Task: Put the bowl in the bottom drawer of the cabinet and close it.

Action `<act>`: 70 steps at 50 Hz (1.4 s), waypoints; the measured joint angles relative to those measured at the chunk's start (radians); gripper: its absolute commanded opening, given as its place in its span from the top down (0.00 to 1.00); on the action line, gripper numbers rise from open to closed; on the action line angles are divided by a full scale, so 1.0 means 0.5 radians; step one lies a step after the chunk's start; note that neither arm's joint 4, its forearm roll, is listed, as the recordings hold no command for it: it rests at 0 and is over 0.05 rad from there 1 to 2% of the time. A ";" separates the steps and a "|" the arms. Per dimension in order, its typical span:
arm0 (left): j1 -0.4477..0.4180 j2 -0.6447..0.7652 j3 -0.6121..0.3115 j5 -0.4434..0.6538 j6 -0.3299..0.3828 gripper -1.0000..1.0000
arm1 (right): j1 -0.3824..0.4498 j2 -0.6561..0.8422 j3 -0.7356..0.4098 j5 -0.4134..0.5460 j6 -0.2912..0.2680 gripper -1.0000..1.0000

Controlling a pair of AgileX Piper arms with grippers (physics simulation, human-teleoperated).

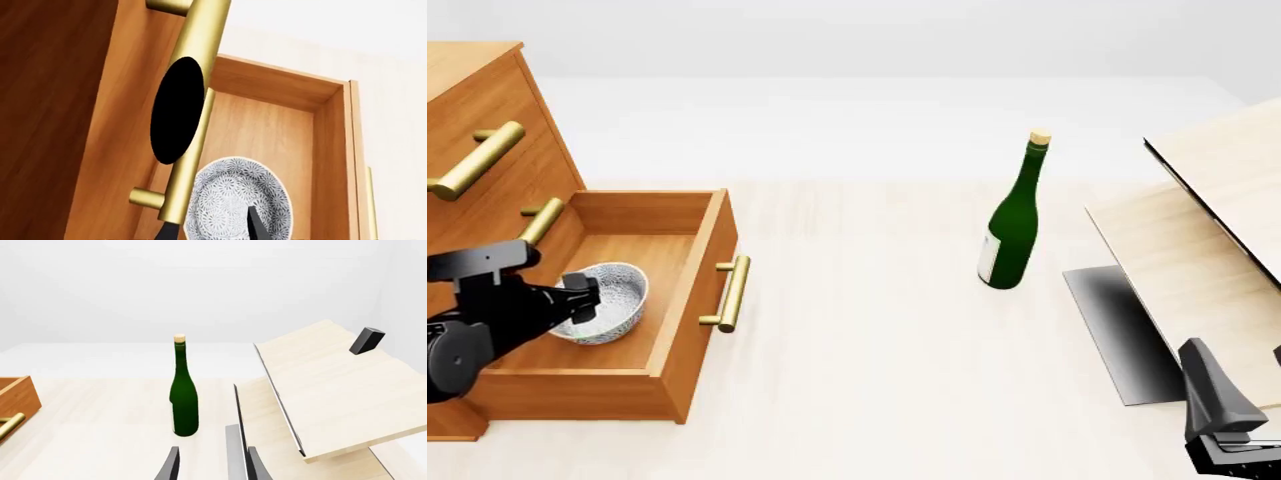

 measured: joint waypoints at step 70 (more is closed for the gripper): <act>-0.177 -0.655 0.007 0.449 0.070 0.00 | 0.000 0.000 0.000 0.000 0.000 0.00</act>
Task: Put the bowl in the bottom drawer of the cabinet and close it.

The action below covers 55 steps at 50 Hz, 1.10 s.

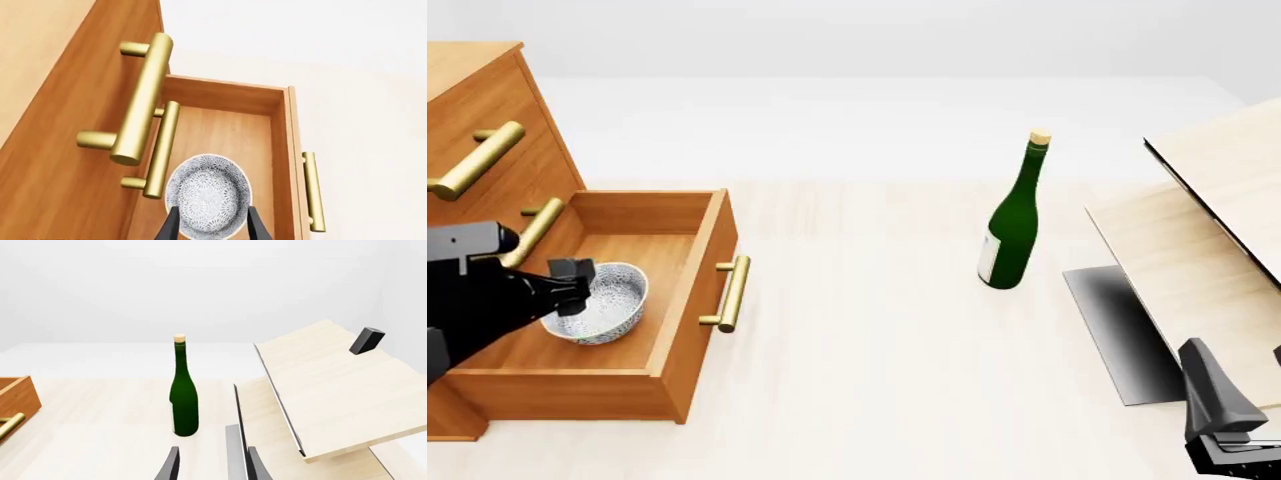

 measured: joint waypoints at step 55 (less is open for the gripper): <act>-0.505 -0.161 -0.193 0.198 -0.032 0.00 | 0.000 0.000 0.000 0.000 0.000 0.00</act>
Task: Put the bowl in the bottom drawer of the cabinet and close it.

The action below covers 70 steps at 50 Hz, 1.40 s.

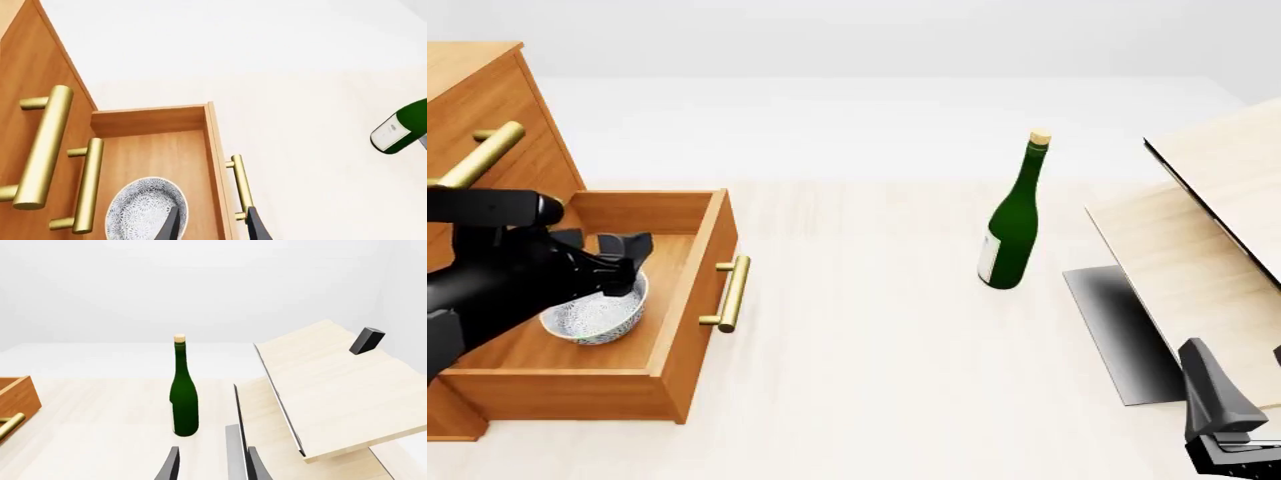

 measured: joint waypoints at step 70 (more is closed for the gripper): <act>-0.733 0.021 -0.434 0.385 0.066 0.00 | 0.000 0.000 0.000 0.000 0.000 0.00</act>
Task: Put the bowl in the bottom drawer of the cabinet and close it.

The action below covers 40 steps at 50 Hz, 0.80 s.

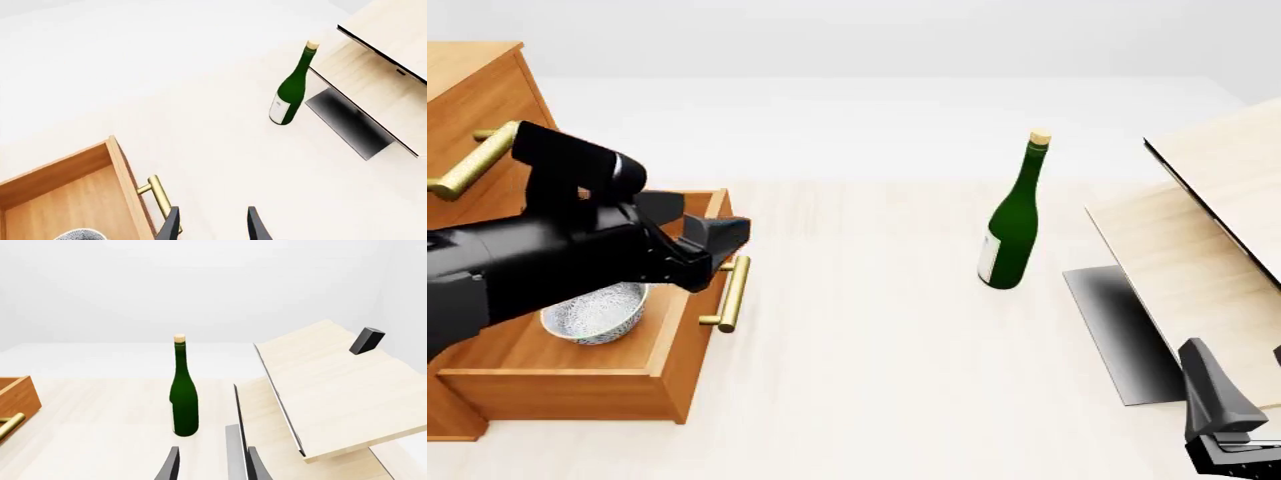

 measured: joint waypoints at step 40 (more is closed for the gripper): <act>-0.448 0.158 -0.024 -0.095 -0.250 0.00 | 0.000 0.000 0.000 0.000 0.000 0.00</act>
